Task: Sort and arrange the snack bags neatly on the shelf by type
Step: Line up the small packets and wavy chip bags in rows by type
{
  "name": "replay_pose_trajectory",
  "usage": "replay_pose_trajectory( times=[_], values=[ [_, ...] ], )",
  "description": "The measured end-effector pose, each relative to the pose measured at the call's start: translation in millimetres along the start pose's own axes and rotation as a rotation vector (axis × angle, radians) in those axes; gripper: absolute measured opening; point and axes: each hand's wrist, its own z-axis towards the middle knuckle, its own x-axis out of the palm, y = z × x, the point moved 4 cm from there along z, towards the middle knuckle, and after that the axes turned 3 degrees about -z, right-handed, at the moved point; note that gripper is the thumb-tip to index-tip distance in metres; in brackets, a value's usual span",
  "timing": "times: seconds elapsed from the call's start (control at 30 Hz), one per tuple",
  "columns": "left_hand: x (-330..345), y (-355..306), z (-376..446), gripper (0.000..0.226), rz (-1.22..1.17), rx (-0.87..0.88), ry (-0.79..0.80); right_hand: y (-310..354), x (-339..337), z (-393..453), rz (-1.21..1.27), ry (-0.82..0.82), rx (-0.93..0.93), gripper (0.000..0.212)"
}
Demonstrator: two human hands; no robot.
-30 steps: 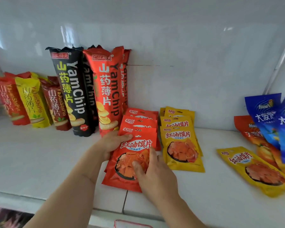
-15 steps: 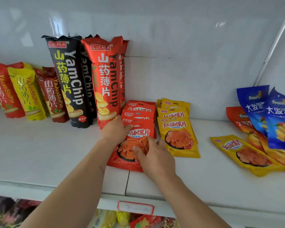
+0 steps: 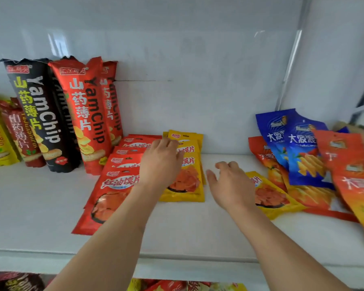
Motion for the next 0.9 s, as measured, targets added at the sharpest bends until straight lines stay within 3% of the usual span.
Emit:
replay_pose_trajectory(
  times=[0.1,0.17,0.27,0.37,0.5,0.67,0.9],
  values=[
    [21.6,-54.8,-2.9,0.036,-0.12,0.001,0.054,-60.4,-15.3,9.5,-0.085,-0.056,0.063,0.044],
    [39.8,-86.9,-5.6,0.039,-0.174,-0.08,0.23,-95.8,-21.2,10.9,-0.177,-0.028,0.11,0.044],
    [66.2,-122.6,-13.1,0.044,-0.057,-0.182,0.486,-132.3,-22.2,5.6,-0.227,0.022,0.162,0.046],
    [82.2,-141.0,-19.8,0.045,-0.004,-0.273,0.576,-149.5,-13.3,-4.1,-0.24,0.047,0.164,0.049],
    [90.4,-148.3,-16.3,0.046,-0.178,-0.493,0.578,-158.7,-2.1,-16.6,-0.205,0.075,0.16,0.052],
    [98.1,-157.6,-14.4,0.072,-0.749,-0.941,0.426,-162.2,-1.5,-20.2,-0.108,0.065,0.153,0.055],
    [96.8,-137.9,-22.4,0.049,-1.146,-1.142,0.192,-162.3,-9.1,-17.8,0.184,0.079,0.205,0.076]
  ],
)
